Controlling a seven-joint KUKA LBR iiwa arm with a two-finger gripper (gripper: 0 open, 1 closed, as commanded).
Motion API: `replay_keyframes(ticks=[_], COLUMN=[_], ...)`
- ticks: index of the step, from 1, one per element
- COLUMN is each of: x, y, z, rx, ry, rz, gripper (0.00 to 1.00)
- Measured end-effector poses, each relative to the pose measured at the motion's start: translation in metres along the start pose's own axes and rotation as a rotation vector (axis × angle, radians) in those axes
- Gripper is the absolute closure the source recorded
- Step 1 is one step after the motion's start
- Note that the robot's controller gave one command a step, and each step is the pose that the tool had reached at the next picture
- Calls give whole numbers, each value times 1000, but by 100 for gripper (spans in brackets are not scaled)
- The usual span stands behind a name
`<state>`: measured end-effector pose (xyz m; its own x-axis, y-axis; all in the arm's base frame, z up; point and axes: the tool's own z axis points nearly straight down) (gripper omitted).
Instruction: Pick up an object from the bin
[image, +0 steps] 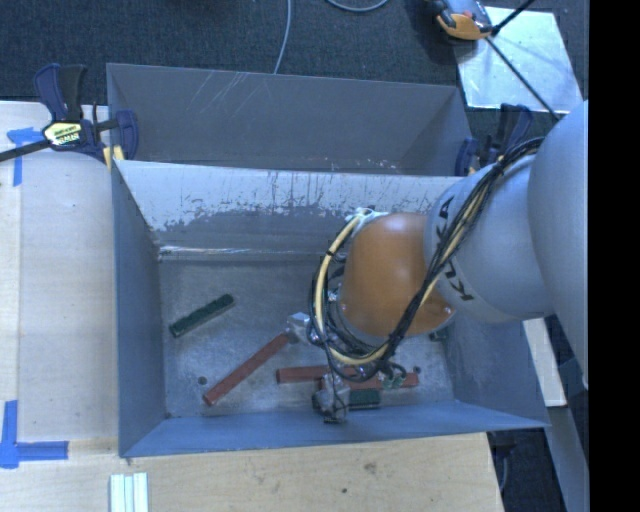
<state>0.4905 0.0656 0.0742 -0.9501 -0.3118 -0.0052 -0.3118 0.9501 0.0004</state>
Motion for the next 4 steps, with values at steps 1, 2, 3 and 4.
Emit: replay_keyframes(ticks=[1,2,3,4], x=[15,15,4,-19], y=[-55,-55,-51,-59], z=[1,1,-46,-114], rx=[-1,-1,-1,0], ry=[1,1,8,5], rz=[6,6,-1,-28], gripper=[100,100,100,100])
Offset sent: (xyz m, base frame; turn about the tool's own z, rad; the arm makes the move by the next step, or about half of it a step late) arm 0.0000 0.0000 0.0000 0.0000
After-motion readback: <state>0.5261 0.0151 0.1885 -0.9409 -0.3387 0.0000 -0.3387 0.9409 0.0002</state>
